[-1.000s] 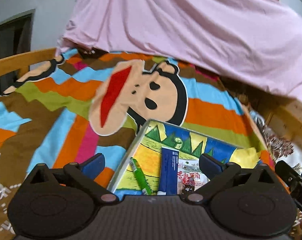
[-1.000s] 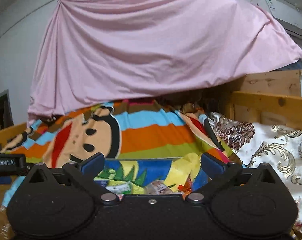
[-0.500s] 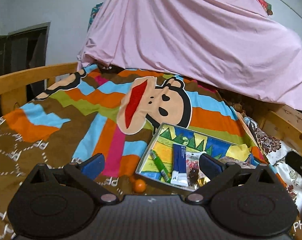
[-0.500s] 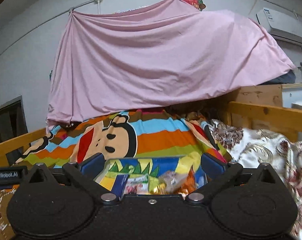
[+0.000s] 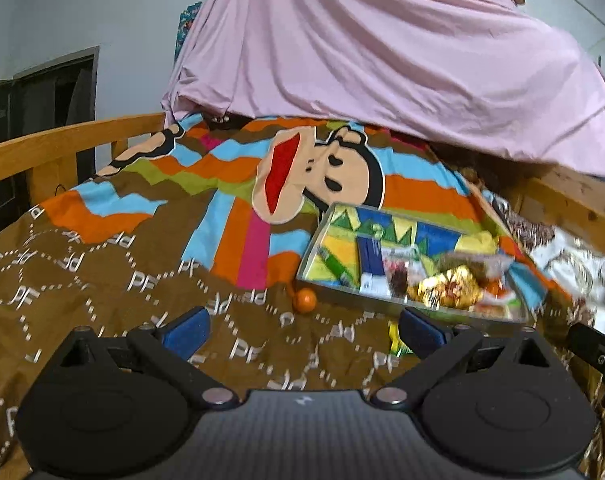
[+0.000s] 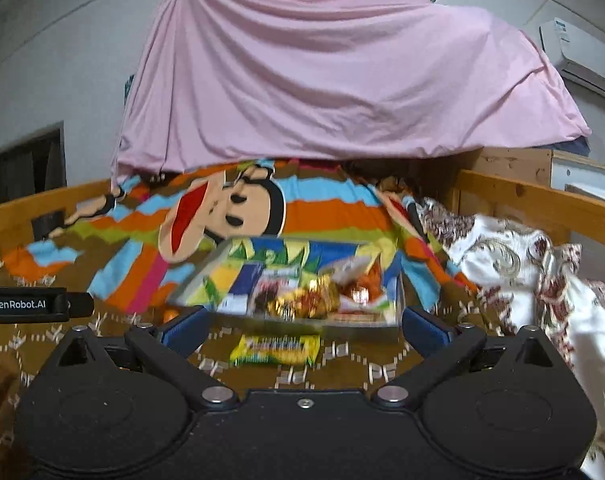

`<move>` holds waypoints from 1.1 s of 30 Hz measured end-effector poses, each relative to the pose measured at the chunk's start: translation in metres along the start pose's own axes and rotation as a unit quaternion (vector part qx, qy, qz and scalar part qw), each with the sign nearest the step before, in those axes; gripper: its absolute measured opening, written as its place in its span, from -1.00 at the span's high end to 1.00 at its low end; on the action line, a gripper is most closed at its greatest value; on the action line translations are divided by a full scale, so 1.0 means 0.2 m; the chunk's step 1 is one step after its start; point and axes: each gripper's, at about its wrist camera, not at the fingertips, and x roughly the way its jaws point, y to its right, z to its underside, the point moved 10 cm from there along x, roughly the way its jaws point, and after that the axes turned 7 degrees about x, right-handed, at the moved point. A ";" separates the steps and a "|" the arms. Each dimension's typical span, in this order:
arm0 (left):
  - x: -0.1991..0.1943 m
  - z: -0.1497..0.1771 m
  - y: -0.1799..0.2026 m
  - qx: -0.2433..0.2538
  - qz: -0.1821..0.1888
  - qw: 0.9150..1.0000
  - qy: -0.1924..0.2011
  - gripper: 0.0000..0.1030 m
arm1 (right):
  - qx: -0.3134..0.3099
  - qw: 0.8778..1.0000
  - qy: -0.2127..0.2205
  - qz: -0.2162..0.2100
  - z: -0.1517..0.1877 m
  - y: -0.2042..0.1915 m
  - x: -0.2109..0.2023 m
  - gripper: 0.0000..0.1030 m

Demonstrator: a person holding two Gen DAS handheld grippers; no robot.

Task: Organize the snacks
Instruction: 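Withdraw both tools from the tray toward the biscuit packet and orange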

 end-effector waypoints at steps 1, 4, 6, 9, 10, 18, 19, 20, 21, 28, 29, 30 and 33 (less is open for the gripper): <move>-0.01 0.02 -0.01 0.002 -0.003 1.000 0.000 -0.99 | -0.002 1.000 -0.005 -0.002 0.02 -0.01 -0.01 -0.99; -0.03 0.08 -0.03 -0.003 -0.010 1.000 -0.002 -0.99 | -0.006 1.000 -0.020 0.002 0.08 -0.01 -0.03 -0.99; -0.04 0.11 -0.04 -0.006 -0.012 1.000 -0.007 -0.99 | -0.008 0.999 -0.031 0.002 0.12 -0.02 -0.04 -0.99; -0.05 0.15 -0.06 -0.005 -0.014 1.000 -0.016 -0.99 | -0.015 0.999 -0.042 0.009 0.15 -0.02 -0.02 -0.99; -0.05 0.16 -0.07 -0.004 -0.016 1.000 -0.016 -0.99 | -0.018 0.999 -0.045 0.012 0.16 -0.02 -0.01 -0.99; -0.02 0.21 -0.09 0.005 -0.028 0.999 -0.030 -0.99 | -0.036 0.997 -0.067 0.018 0.22 -0.03 0.06 -0.99; -0.02 0.21 -0.09 0.002 -0.029 0.999 -0.032 -0.99 | -0.037 0.997 -0.068 0.018 0.22 -0.04 0.07 -0.99; -0.01 0.22 -0.09 0.001 -0.029 0.999 -0.034 -0.99 | -0.038 0.997 -0.071 0.018 0.23 -0.04 0.07 -0.99; 0.00 0.23 -0.09 0.001 -0.029 0.999 -0.037 -0.99 | -0.039 0.996 -0.073 0.018 0.23 -0.04 0.08 -0.99; 0.05 0.24 -0.09 -0.001 -0.034 0.999 -0.039 -0.99 | -0.046 0.995 -0.090 0.018 0.26 -0.05 0.12 -0.99; 0.06 0.24 -0.09 -0.002 -0.035 0.999 -0.039 -0.99 | -0.050 0.994 -0.091 0.016 0.26 -0.06 0.12 -0.99; 0.07 0.24 -0.09 -0.002 -0.036 0.999 -0.040 -0.99 | -0.055 0.994 -0.094 0.015 0.27 -0.07 0.13 -0.99; 0.11 0.23 -0.09 -0.002 -0.038 0.998 -0.041 -0.99 | -0.072 0.992 -0.102 0.012 0.28 -0.09 0.17 -0.99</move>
